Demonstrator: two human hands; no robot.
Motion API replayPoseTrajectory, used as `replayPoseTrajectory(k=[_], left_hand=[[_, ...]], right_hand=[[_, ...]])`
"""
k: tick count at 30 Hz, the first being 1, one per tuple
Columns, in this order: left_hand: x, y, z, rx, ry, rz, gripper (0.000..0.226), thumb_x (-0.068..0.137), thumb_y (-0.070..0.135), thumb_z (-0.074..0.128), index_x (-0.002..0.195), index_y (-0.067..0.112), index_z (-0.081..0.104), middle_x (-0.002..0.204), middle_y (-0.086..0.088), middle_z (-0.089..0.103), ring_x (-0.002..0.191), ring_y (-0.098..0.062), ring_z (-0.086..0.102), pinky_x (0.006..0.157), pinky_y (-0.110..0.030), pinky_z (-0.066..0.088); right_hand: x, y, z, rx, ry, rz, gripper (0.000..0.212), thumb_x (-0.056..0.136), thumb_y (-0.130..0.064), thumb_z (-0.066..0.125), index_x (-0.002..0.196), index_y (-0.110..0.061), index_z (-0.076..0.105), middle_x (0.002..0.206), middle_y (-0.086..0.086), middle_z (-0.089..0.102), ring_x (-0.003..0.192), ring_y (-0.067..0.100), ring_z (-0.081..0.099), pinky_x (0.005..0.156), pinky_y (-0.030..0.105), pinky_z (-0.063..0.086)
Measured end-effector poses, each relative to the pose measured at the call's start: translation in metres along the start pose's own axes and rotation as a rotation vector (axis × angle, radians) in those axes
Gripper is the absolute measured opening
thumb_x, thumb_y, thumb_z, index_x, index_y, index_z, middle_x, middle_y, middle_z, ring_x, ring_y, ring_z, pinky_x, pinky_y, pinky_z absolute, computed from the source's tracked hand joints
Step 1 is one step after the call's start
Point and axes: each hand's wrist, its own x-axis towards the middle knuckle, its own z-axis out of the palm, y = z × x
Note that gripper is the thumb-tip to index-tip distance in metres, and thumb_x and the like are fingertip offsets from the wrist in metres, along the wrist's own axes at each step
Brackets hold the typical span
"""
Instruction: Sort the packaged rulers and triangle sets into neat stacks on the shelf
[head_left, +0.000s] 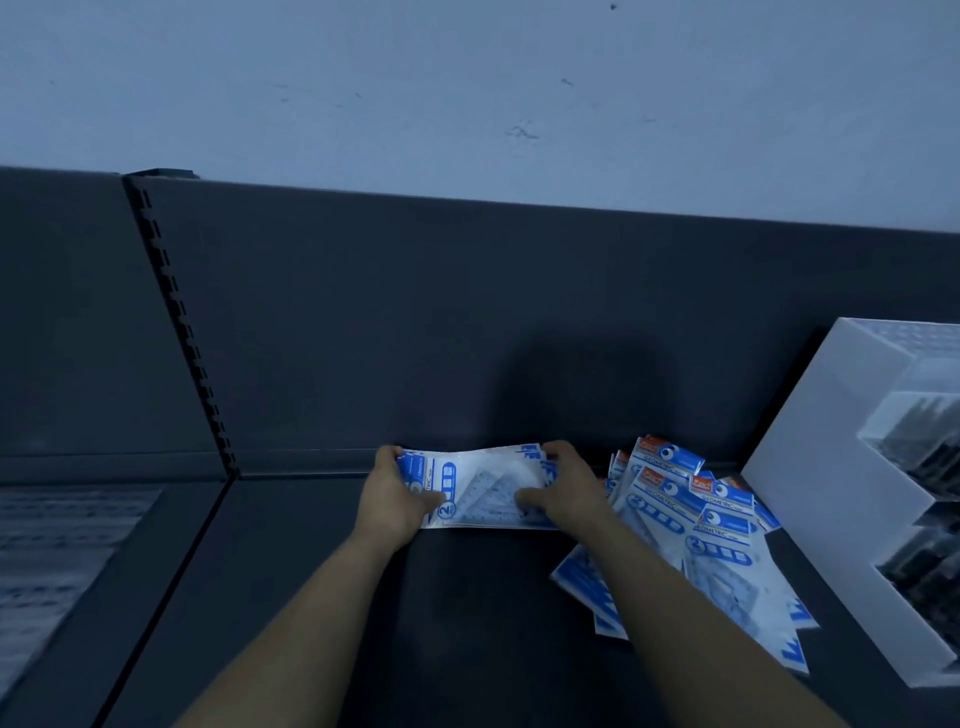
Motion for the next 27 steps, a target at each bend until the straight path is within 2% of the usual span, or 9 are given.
replayPoseTrajectory(k=[2,4,7,13,16,19,22,24,27], left_hand=[[-0.001,-0.003,0.001,0.011,0.006,-0.004,0.062,0.073,0.006,0.079,0.121,0.017,0.042,0.115,-0.003,0.057,0.087,-0.009,0.059,0.07,-0.014,0.045],[-0.004,-0.008,0.001,0.061,0.023,0.006,0.083,0.072,0.012,0.082,0.141,0.013,0.035,0.134,-0.005,0.045,0.119,-0.02,0.05,0.097,-0.027,0.043],[-0.011,-0.015,0.001,0.147,0.071,0.025,0.094,0.07,0.021,0.083,0.147,0.014,0.029,0.142,-0.009,0.034,0.131,-0.025,0.036,0.109,-0.036,0.034],[-0.042,0.005,0.02,0.247,0.153,0.259,0.06,0.081,0.023,0.073,0.135,0.016,0.049,0.135,-0.002,0.046,0.125,-0.023,0.039,0.104,-0.031,0.034],[-0.056,0.023,0.048,0.203,0.001,0.372,0.036,0.083,0.02,0.071,0.118,0.017,0.062,0.115,0.003,0.06,0.11,-0.016,0.054,0.092,-0.024,0.042],[-0.073,0.038,0.083,0.213,-0.169,0.417,0.03,0.084,0.025,0.07,0.113,0.018,0.063,0.105,0.005,0.06,0.099,-0.011,0.057,0.082,-0.017,0.041],[-0.086,0.05,0.117,0.338,-0.318,0.447,0.024,0.085,0.034,0.068,0.1,0.017,0.062,0.096,0.002,0.057,0.091,-0.015,0.055,0.071,-0.024,0.043],[-0.09,0.055,0.135,0.421,-0.367,0.409,0.03,0.08,0.042,0.07,0.094,0.018,0.059,0.091,0.002,0.058,0.085,-0.015,0.056,0.064,-0.024,0.043],[-0.086,0.057,0.154,0.646,-0.34,0.376,0.064,0.068,0.056,0.073,0.116,0.018,0.056,0.113,-0.005,0.06,0.105,-0.023,0.055,0.087,-0.034,0.048]], right_hand=[[0.003,0.005,0.0,-0.019,-0.006,-0.03,0.08,0.069,-0.014,0.082,0.135,-0.02,0.039,0.124,0.005,0.052,0.099,0.018,0.056,0.073,0.021,0.047],[0.003,0.007,-0.002,-0.08,-0.035,-0.055,0.095,0.068,-0.017,0.083,0.145,-0.021,0.029,0.138,0.006,0.04,0.117,0.022,0.049,0.09,0.026,0.042],[-0.003,0.008,-0.005,-0.159,-0.054,-0.101,0.1,0.072,-0.023,0.081,0.15,-0.02,0.019,0.15,0.006,0.023,0.134,0.024,0.033,0.103,0.029,0.033],[-0.025,0.019,-0.029,-0.281,0.048,-0.131,0.075,0.088,-0.034,0.065,0.148,-0.013,0.026,0.156,0.008,0.016,0.143,0.023,0.02,0.115,0.033,0.022],[-0.039,0.034,-0.056,-0.332,0.126,-0.105,0.065,0.091,-0.033,0.062,0.145,-0.012,0.034,0.156,0.008,0.019,0.143,0.024,0.021,0.115,0.036,0.026],[-0.054,0.056,-0.08,-0.398,0.176,-0.034,0.066,0.09,-0.034,0.063,0.145,-0.012,0.035,0.155,0.009,0.02,0.14,0.027,0.025,0.111,0.041,0.033],[-0.072,0.078,-0.097,-0.476,0.199,0.105,0.073,0.084,-0.039,0.067,0.144,-0.012,0.035,0.154,0.013,0.022,0.138,0.029,0.027,0.111,0.038,0.032],[-0.085,0.089,-0.104,-0.521,0.199,0.201,0.082,0.08,-0.046,0.068,0.145,-0.014,0.03,0.151,0.014,0.025,0.136,0.032,0.027,0.109,0.038,0.031],[-0.098,0.103,-0.106,-0.513,0.197,0.27,0.092,0.078,-0.054,0.068,0.148,-0.018,0.022,0.148,0.013,0.026,0.135,0.032,0.025,0.108,0.038,0.031]])
